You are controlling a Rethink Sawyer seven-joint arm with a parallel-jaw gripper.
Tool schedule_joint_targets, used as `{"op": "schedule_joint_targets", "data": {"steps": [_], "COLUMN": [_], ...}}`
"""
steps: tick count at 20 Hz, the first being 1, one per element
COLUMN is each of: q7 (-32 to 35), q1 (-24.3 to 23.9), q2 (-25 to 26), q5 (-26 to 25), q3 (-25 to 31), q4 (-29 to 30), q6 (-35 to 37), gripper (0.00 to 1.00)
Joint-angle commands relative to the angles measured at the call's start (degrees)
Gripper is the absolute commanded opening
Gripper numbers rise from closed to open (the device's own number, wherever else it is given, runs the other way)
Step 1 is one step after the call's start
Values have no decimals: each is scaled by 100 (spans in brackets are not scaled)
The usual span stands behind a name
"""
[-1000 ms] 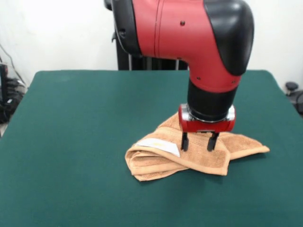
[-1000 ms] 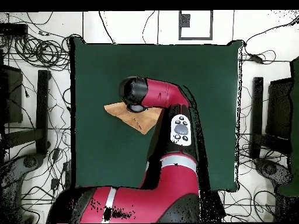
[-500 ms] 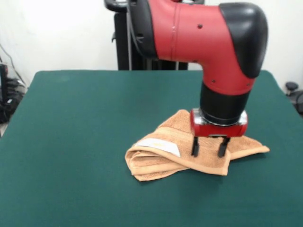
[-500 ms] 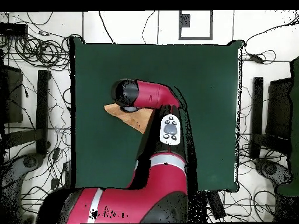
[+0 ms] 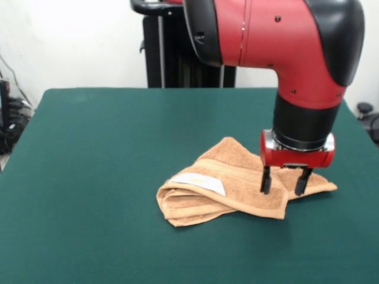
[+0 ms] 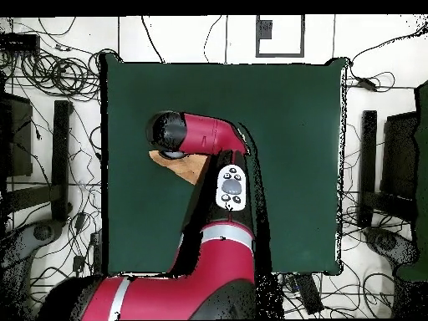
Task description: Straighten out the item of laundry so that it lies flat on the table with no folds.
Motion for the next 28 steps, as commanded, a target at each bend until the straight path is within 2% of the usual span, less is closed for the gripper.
{"op": "schedule_joint_targets", "data": {"steps": [1,16,24,28], "q7": [1408,1323,1841,2058], "q1": [-32,-145,205,403], "q2": [73,372,241,381], "q5": [251,142,444,650], "q3": [380,322,163,21], "q4": [722,893,1007,871], "q6": [-636,-1222,-1033,-768], "gripper": [100,100,100,100]}}
